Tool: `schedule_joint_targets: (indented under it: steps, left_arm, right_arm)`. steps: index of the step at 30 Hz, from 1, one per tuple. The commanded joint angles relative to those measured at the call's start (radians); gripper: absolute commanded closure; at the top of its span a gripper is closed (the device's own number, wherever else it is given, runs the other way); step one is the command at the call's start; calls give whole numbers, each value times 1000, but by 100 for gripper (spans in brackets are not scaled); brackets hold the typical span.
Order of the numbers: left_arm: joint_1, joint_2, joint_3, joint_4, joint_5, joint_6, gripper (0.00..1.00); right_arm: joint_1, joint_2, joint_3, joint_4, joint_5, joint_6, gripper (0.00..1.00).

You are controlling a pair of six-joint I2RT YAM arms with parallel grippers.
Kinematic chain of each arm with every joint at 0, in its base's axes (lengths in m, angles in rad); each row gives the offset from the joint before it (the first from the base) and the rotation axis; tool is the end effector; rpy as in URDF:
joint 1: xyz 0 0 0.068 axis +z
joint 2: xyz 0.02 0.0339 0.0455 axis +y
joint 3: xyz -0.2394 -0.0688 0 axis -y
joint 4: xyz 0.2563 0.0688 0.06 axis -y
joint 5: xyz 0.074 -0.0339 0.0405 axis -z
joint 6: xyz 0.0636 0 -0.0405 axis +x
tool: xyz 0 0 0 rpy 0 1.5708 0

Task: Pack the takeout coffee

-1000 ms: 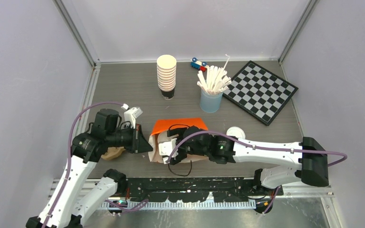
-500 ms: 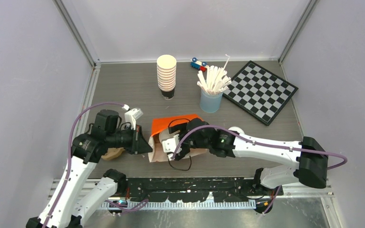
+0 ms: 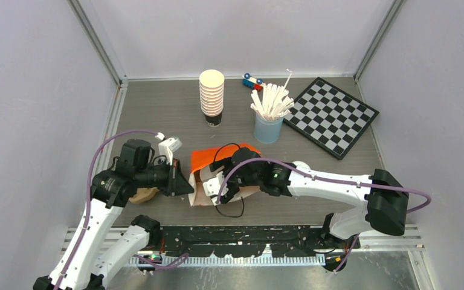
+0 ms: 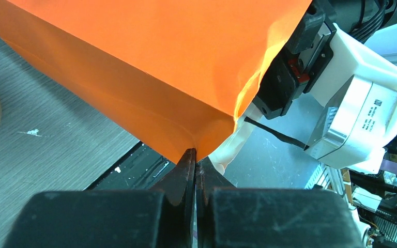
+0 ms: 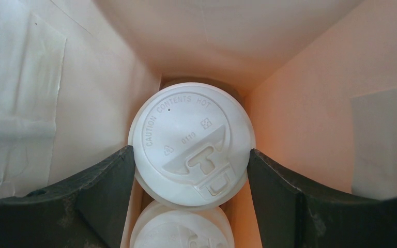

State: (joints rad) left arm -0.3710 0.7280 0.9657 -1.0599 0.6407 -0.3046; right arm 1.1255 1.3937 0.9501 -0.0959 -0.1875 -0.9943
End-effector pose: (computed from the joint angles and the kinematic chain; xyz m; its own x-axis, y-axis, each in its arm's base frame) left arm 0.1366 -0.0939 0.2999 -0.8523 0.0736 -0.5179 0.4342 0.6517 -0.6219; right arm 0.1410 0.3229 0.2232 0.6805 -0.4865 -0.5479 -0.7064 -0.2367 -0.6671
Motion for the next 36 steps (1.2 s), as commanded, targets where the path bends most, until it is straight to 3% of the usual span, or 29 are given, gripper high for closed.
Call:
schedule_joint_targets:
  steps: [1, 29, 36]
  left_arm:
    - [3, -6, -1, 5, 31, 28, 100]
    - [4, -1, 7, -12, 17, 28, 100]
    - [3, -1, 11, -23, 10, 32, 100]
  right_arm:
    - [-1, 5, 33, 78, -36, -17, 27]
    - [-31, 98, 43, 148, -66, 9, 27]
    - [-46, 91, 64, 27, -31, 7, 27]
